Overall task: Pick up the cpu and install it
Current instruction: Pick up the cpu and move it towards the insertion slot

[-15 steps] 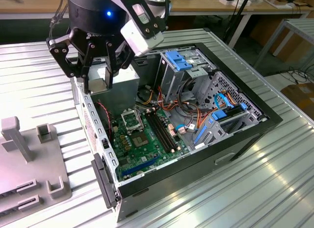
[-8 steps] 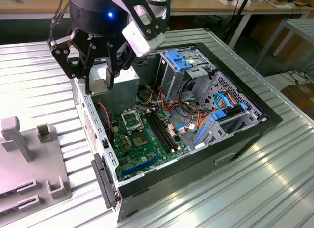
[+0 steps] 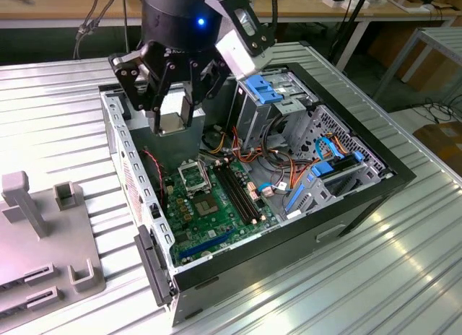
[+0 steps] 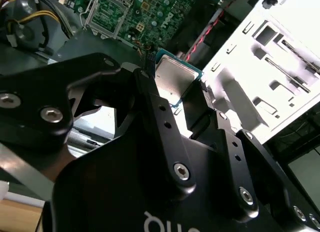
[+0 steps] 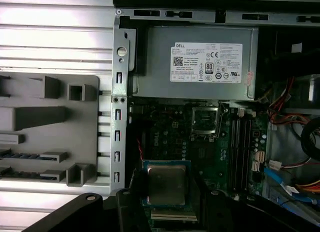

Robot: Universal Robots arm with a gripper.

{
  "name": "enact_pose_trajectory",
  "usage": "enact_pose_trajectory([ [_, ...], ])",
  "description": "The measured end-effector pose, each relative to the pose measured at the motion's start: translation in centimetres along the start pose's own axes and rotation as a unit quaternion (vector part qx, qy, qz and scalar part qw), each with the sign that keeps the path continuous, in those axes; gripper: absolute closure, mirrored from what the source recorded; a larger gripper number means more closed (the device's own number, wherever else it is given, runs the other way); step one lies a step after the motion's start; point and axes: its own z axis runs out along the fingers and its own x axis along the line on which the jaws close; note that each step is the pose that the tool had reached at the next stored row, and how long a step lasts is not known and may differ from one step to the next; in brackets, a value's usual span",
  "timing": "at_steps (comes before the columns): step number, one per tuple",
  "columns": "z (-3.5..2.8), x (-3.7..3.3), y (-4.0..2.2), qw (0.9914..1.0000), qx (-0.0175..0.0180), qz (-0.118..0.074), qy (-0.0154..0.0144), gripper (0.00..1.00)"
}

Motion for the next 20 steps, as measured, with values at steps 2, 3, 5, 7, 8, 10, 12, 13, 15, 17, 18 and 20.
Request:
enact_pose_trajectory([
  [2, -0.01, -0.26, -0.01, 1.0, 0.0, 0.0, 0.0, 0.53],
  [3, -0.01, -0.51, -0.02, 1.0, 0.0, 0.0, 0.0, 0.53],
  [5, -0.03, -1.23, -0.05, 1.0, 0.0, 0.002, 0.0, 0.53],
  [7, -0.02, -1.68, -0.06, 1.0, -0.0001, 0.003, 0.0, 0.53],
  [8, -0.02, -1.89, -0.07, 1.0, -0.0001, 0.003, 0.0001, 0.53],
  [10, -0.01, -2.36, -0.09, 0.99999, -0.0002, 0.004, 0.0, 0.53],
  [12, -0.02, -3.15, -0.12, 0.99999, -0.0002, 0.005, 0.0001, 0.53],
  [13, -0.01, -3.4, -0.13, 0.99999, -0.0002, 0.005, 0.0001, 0.53],
  [15, -0.03, -4.31, -0.16, 0.99998, -0.0002, 0.006, 0.0001, 0.53],
  [17, -0.03, -4.84, -0.18, 0.99998, -0.0003, 0.007, 0.0, 0.53],
  [18, -0.03, -5.14, -0.2, 0.99998, -0.0003, 0.007, 0.0001, 0.53],
  [20, -0.04, -5.7, -0.22, 0.99997, -0.0003, 0.008, 0.0001, 0.53],
])
